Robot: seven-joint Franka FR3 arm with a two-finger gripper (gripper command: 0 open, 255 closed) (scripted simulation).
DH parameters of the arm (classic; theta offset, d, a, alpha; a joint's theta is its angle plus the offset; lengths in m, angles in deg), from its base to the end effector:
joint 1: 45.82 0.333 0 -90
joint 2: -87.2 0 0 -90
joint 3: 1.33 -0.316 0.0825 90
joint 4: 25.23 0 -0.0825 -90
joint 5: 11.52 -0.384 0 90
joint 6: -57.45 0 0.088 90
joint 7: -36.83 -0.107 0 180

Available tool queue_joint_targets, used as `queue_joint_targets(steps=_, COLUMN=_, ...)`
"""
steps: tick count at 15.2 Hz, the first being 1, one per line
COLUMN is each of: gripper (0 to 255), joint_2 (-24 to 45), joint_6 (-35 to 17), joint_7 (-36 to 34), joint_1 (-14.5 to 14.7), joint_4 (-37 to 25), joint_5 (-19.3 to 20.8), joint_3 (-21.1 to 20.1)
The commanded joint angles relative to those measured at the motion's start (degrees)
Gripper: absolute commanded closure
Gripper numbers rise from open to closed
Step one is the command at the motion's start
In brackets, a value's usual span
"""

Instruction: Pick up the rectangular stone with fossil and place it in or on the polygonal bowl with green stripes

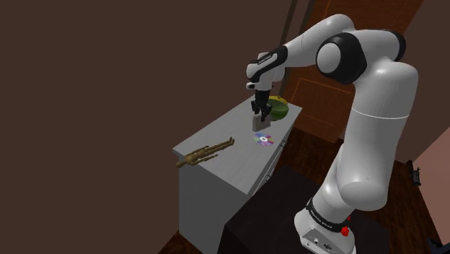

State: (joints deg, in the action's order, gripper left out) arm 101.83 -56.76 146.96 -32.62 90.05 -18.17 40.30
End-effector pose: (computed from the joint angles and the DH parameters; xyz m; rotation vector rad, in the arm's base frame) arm 0.5040 -0.2524 0.3423 -2.3021 -1.8727 0.2043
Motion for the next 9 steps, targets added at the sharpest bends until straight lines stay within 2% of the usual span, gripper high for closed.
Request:
queue_joint_targets(steps=1, gripper=255, joint_2=-0.66, joint_6=1.21, joint_7=-0.32, joint_1=0.19, joint_4=-0.71, joint_5=0.47, joint_3=0.16)
queue_joint_targets(steps=9, gripper=255, joint_2=-3.93, joint_6=6.68, joint_7=-1.75, joint_1=0.99, joint_4=-3.74, joint_5=2.85, joint_3=0.88)
